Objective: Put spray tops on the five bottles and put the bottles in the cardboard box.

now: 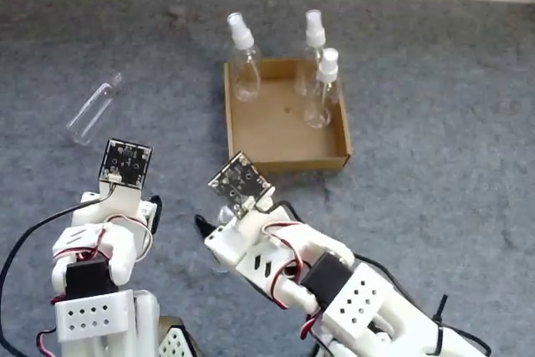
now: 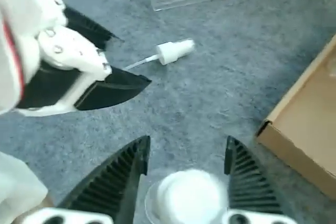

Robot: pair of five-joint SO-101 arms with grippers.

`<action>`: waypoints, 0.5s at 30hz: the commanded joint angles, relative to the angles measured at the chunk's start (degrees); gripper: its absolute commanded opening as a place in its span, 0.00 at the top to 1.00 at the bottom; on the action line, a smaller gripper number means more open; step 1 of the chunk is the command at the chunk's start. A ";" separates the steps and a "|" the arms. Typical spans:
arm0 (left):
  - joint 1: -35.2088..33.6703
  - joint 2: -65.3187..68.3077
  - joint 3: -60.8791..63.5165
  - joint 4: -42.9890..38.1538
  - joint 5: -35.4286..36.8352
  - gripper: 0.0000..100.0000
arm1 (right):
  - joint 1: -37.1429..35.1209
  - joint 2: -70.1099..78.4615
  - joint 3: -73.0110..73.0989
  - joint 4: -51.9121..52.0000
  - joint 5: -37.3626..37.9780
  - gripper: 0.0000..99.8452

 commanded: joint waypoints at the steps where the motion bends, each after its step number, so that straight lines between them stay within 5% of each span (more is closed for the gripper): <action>1: -0.57 -0.22 -2.95 -1.14 -0.18 0.82 | -2.33 -1.36 -0.66 0.22 0.26 0.81; 15: -0.57 -0.22 -2.68 -1.14 -0.18 0.82 | -2.33 -1.71 -3.38 6.81 7.38 0.81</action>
